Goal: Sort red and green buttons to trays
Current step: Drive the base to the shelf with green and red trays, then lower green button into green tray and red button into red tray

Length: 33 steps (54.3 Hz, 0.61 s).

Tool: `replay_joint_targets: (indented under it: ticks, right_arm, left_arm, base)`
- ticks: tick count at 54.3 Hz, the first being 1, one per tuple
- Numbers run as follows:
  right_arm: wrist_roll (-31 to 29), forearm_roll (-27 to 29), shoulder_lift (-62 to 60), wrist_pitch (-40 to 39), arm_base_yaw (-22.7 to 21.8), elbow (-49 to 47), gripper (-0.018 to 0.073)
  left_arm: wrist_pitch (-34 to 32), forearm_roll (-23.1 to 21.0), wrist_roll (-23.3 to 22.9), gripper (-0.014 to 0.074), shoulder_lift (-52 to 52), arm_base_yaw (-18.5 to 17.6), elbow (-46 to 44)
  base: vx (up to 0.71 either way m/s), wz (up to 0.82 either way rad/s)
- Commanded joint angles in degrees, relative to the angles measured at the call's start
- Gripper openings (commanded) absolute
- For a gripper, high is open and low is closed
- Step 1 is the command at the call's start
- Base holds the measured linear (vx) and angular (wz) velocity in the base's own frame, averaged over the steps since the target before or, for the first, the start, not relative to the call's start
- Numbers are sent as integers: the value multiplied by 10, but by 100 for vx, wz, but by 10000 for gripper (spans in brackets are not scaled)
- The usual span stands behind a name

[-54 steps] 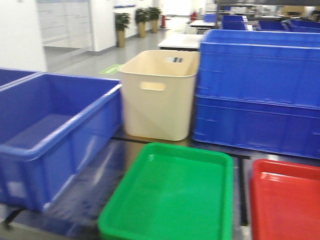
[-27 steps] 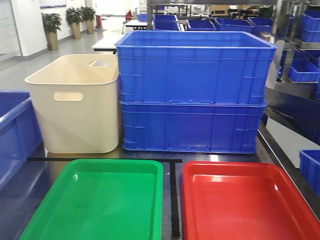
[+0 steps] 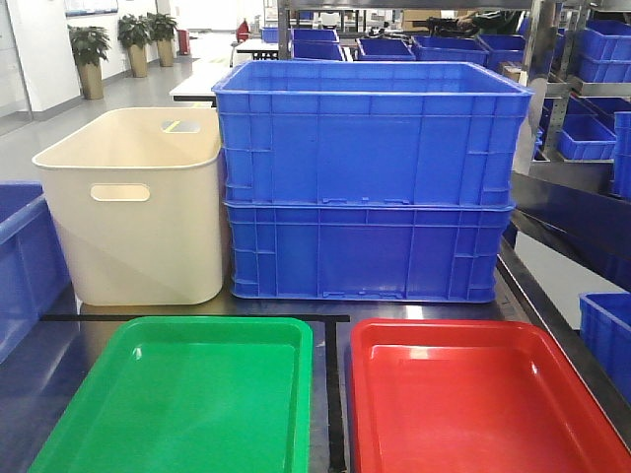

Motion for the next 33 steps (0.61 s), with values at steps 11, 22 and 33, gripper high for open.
replay_joint_targets:
  ticks: [11, 22, 33]
  right_arm:
    - [-1, -8, 1, -49, 0, -19, -11]
    - [-1, -8, 1, -59, 0, -19, -11]
    - [-1, -8, 2, -87, 0, -19, -11]
  left_arm:
    - [-42, 1, -1, 0, -2, -3, -18]
    - [-49, 1, -2, 0, -2, -3, -18]
    - [-63, -17, -5, 0, -2, -3, -18]
  base:
    - [0, 0]
    - [0, 0]
    - [0, 0]
